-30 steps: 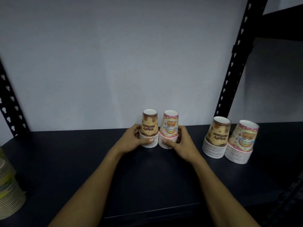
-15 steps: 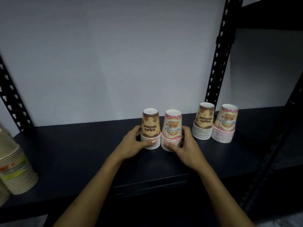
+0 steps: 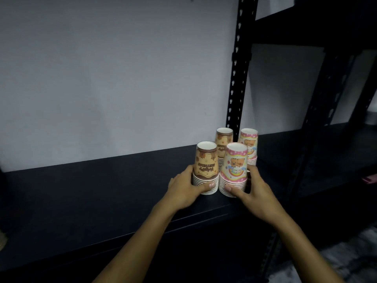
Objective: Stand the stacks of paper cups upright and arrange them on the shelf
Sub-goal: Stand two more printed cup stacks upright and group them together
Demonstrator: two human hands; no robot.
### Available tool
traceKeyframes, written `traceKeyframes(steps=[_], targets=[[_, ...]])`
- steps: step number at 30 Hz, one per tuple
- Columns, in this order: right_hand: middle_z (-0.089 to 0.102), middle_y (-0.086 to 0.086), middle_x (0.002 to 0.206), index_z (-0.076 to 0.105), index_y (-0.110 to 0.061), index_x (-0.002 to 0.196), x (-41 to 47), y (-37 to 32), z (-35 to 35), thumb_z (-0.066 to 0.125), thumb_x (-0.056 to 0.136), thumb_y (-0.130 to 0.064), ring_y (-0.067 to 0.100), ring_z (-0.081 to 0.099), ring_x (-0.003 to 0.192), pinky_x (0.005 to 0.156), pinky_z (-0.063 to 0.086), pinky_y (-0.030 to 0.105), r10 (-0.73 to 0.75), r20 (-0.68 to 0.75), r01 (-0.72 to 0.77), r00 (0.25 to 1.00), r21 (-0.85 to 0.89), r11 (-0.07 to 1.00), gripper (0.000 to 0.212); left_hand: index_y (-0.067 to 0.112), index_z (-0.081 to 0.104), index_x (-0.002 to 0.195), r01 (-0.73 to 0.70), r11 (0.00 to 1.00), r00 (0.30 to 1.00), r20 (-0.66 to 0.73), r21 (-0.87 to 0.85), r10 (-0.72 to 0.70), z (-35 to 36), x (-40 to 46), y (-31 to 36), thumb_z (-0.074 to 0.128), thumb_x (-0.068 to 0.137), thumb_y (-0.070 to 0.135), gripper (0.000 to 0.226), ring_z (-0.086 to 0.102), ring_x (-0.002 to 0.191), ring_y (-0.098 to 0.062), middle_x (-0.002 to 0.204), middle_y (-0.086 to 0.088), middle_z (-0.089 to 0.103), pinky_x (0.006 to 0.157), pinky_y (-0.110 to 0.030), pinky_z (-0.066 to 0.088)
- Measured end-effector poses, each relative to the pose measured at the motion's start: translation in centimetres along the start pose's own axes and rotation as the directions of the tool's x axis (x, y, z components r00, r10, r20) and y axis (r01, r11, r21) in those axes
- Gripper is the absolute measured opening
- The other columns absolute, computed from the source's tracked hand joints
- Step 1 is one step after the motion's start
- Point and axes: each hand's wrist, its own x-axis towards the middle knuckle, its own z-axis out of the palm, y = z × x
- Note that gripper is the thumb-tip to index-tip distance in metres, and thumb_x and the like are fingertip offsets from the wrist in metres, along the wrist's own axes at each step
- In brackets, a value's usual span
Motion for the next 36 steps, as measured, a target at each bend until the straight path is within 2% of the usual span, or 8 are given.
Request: traceKeyframes(steps=[2, 4, 8, 13, 21, 25, 31, 36], targets=[[0.061, -0.018, 0.123, 0.041, -0.039, 0.129, 0.2, 1.3, -1.4, 0.08, 0.082, -0.04, 0.004, 0.062, 0.11, 0.096, 0.049, 0.022, 0.026, -0.047, -0.029, 0.999, -0.072, 0.997, 0.061, 0.035, 0.047, 0.141, -0.009, 1.0, 1.0, 0.003, 0.006, 0.009, 1.7, 1.0, 1.1, 0.07, 0.072, 0.071, 0.081, 0.055, 0.13, -0.016, 0.141, 0.013, 0.059, 0.115, -0.05, 0.035], [0.062, -0.013, 0.126, 0.04, -0.034, 0.133, 0.6, 2.1, -2.4, 0.079, 0.082, -0.043, 0.015, 0.062, 0.117, 0.104, 0.048, 0.042, 0.046, -0.077, -0.056, 0.996, -0.135, 0.989, 0.065, 0.035, 0.044, 0.142, -0.008, 0.999, 1.0, 0.009, 0.038, 0.007, 3.0, 2.0, 2.0, 0.066, 0.078, 0.071, 0.077, 0.05, 0.136, -0.017, 0.144, 0.013, 0.056, 0.121, -0.056, 0.019], [0.061, -0.007, 0.133, 0.039, -0.027, 0.139, 1.6, 2.9, -3.5, 0.077, 0.084, -0.041, 0.018, 0.06, 0.122, 0.107, 0.045, 0.048, 0.073, -0.089, -0.087, 0.993, -0.167, 0.982, 0.068, 0.031, 0.043, 0.141, 0.03, 0.996, 1.0, -0.008, 0.085, -0.029, 4.6, 3.2, 3.1, 0.06, 0.084, 0.07, 0.071, 0.043, 0.139, -0.017, 0.146, 0.011, 0.054, 0.122, -0.058, 0.002], [0.06, -0.004, 0.137, 0.04, -0.026, 0.14, 2.8, 3.8, -3.5, 0.077, 0.084, -0.043, 0.021, 0.057, 0.126, 0.11, 0.042, 0.052, 0.093, -0.095, -0.107, 0.991, -0.164, 0.981, 0.069, 0.03, 0.046, 0.136, 0.031, 0.993, 0.996, -0.087, 0.111, -0.021, 5.4, 3.2, 2.6, 0.057, 0.083, 0.073, 0.07, 0.042, 0.137, -0.017, 0.139, 0.008, 0.057, 0.124, -0.053, 0.003], [0.057, -0.011, 0.139, 0.036, -0.034, 0.144, 3.0, 4.9, -3.1, 0.072, 0.086, -0.049, 0.02, 0.053, 0.13, 0.113, 0.036, 0.055, 0.066, -0.109, -0.078, 0.992, -0.109, 0.991, 0.07, 0.03, 0.043, 0.142, 0.031, 0.992, 0.997, -0.076, 0.122, -0.022, 5.4, 3.2, 2.6, 0.055, 0.087, 0.07, 0.068, 0.04, 0.14, -0.018, 0.142, 0.007, 0.056, 0.124, -0.051, 0.001], [0.057, -0.012, 0.14, 0.034, -0.033, 0.148, 2.7, 5.0, -2.5, 0.066, 0.09, -0.051, 0.015, 0.05, 0.128, 0.116, 0.031, 0.051, 0.03, -0.129, -0.049, 0.991, -0.146, 0.988, 0.069, 0.03, 0.043, 0.142, 0.024, 0.992, 0.997, -0.072, 0.126, -0.015, 5.4, 3.2, 2.6, 0.053, 0.088, 0.07, 0.068, 0.039, 0.14, -0.018, 0.143, 0.006, 0.055, 0.124, -0.052, 0.002], [0.057, -0.004, 0.14, 0.028, -0.025, 0.152, 2.5, 5.4, -1.0, 0.055, 0.095, -0.052, 0.021, 0.051, 0.127, 0.117, 0.02, 0.044, -0.005, -0.196, -0.042, 0.981, -0.236, 0.971, 0.069, 0.031, 0.035, 0.143, 0.016, 0.994, 0.995, -0.097, 0.111, -0.005, 5.5, 3.3, 2.2, 0.055, 0.085, 0.073, 0.073, 0.04, 0.139, -0.019, 0.144, 0.007, 0.054, 0.124, -0.053, 0.007], [0.058, -0.001, 0.139, 0.027, -0.023, 0.152, 2.3, 5.5, -0.8, 0.051, 0.095, -0.055, 0.021, 0.051, 0.126, 0.119, 0.019, 0.043, -0.013, -0.216, -0.044, 0.976, -0.256, 0.966, 0.07, 0.03, 0.032, 0.145, 0.018, 0.991, 0.997, -0.082, 0.134, -0.007, 5.6, 3.3, 2.1, 0.051, 0.087, 0.074, 0.075, 0.037, 0.142, -0.019, 0.147, 0.005, 0.051, 0.125, -0.051, 0.004]])
